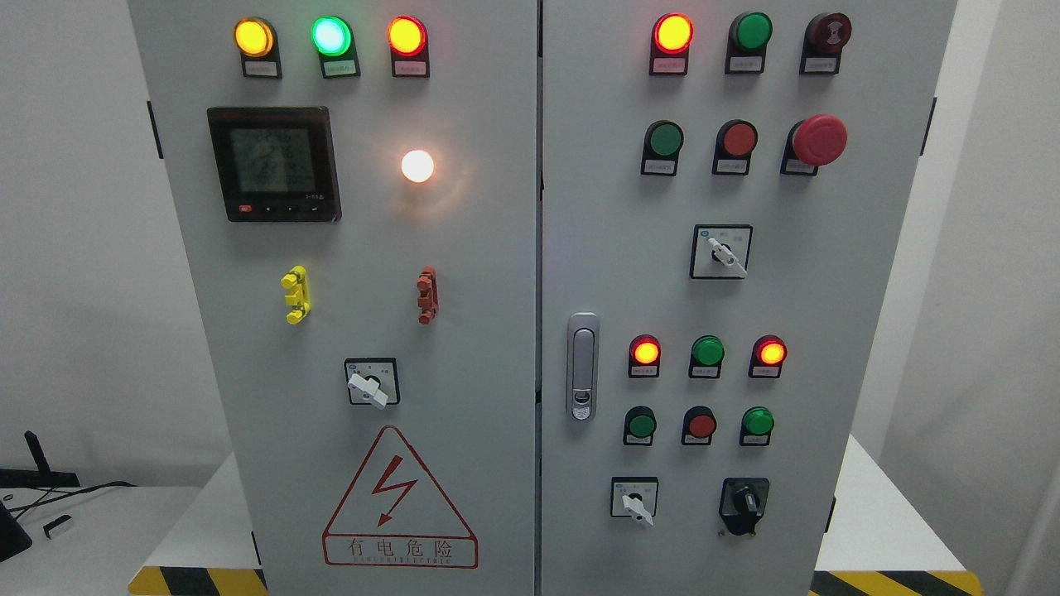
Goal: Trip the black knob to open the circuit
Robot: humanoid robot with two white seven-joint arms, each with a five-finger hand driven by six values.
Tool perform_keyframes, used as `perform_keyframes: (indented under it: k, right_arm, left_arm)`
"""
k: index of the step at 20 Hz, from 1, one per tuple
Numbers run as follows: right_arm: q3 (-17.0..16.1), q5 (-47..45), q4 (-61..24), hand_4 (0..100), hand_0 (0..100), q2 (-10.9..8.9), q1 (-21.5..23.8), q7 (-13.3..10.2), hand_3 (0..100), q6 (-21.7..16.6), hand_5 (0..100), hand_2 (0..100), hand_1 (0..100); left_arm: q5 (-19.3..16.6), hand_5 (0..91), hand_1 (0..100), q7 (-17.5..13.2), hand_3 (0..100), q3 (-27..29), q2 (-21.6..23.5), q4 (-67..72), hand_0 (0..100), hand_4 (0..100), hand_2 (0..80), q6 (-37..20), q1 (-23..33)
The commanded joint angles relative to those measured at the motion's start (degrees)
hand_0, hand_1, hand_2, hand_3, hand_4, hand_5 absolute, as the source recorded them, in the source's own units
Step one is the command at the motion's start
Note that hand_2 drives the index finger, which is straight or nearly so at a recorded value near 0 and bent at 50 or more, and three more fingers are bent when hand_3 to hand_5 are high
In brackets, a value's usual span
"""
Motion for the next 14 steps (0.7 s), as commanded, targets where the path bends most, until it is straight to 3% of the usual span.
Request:
perform_keyframes:
  k: [1, 14]
  right_arm:
    - [-0.4, 0.0, -0.3, 0, 19, -0.32, 0.0, 0.0, 0, 0.0, 0, 0, 27]
    - [-0.6, 0.0, -3.3, 0, 18, 0.12, 0.6, -0.1, 0, -0.4, 0, 0, 30]
  left_arm:
    - [-1.8, 0.0, 39, 0.0, 0, 0.0, 0.0, 0.0, 12, 0, 0.0, 0.0, 0.0]
    - [-1.8, 0.0, 39, 0.0, 0, 0.0, 0.0, 0.0, 12, 0, 0.0, 0.0, 0.0]
